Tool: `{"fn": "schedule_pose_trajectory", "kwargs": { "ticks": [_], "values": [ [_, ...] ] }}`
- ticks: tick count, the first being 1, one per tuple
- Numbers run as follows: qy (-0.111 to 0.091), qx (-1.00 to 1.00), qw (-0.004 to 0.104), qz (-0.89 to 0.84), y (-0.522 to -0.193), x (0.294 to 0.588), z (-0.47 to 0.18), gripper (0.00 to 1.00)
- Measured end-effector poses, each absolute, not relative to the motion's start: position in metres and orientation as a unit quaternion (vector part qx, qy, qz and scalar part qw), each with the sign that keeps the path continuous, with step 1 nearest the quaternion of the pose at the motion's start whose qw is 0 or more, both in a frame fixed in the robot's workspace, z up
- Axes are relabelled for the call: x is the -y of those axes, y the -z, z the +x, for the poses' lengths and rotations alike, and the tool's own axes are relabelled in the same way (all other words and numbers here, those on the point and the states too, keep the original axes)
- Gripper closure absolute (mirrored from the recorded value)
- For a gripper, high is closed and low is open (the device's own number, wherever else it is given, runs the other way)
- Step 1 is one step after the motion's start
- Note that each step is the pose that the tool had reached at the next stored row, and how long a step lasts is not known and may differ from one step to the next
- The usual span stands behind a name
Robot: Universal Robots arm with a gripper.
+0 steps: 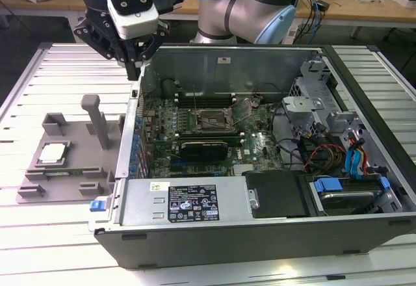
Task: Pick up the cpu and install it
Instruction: 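Reach for the cpu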
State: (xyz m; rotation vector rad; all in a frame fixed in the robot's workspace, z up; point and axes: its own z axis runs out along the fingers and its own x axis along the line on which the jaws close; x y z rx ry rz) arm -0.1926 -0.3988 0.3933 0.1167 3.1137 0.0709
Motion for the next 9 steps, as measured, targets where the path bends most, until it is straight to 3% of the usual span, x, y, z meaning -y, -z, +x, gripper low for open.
{"fn": "schedule_pose_trajectory", "kwargs": {
  "ticks": [9],
  "values": [
    [-0.023,-0.999,0.013,0.037,-0.393,0.399,-0.213,0.89]
  ]
}}
